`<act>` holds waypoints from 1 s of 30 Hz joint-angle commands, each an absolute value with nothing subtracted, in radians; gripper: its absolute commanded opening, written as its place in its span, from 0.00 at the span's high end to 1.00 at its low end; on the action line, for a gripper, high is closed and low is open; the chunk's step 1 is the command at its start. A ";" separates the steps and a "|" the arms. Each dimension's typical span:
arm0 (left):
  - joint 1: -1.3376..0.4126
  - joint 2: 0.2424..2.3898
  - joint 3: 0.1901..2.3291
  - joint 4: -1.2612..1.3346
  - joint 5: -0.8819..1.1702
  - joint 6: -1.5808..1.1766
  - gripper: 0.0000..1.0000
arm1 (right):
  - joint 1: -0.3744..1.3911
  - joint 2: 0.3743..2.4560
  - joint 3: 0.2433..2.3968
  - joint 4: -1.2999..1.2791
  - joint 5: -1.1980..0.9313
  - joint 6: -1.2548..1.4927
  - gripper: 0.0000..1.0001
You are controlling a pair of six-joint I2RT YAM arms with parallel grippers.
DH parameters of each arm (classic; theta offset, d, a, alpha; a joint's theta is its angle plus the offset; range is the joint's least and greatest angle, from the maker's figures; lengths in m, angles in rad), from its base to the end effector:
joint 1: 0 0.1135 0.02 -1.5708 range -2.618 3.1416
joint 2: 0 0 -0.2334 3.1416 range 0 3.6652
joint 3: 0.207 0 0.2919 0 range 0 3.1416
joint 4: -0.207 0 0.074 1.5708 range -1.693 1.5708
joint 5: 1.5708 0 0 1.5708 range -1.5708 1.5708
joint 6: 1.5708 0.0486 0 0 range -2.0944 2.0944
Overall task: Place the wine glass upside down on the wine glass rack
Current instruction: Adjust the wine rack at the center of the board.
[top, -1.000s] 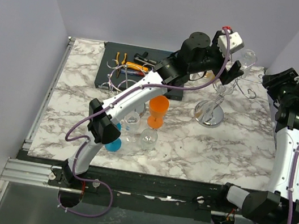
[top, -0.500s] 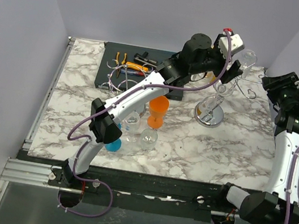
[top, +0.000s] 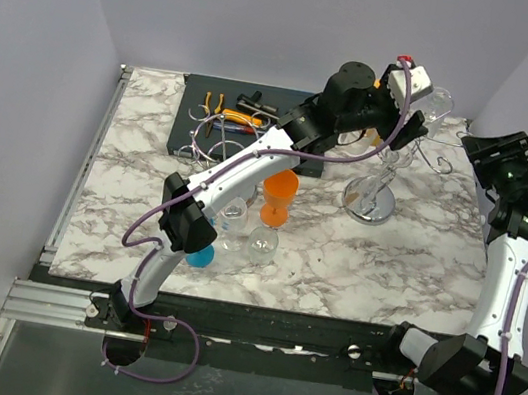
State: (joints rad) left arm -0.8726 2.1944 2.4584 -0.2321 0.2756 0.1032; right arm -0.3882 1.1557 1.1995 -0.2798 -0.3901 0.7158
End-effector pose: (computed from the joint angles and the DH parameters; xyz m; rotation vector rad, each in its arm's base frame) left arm 0.3351 -0.4199 0.4393 0.9418 1.2915 -0.8165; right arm 0.3072 -0.1056 0.3717 0.7074 1.6847 0.5839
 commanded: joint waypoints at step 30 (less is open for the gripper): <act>-0.874 2.220 2.450 -0.169 0.310 0.283 0.27 | -0.454 1.240 1.159 -0.028 -0.573 0.872 0.60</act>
State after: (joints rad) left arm -0.8726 2.1948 2.4161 -0.1917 0.2852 0.2420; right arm -0.4473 1.2350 1.1797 -0.0746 -0.5346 0.8528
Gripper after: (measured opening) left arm 0.746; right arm 0.432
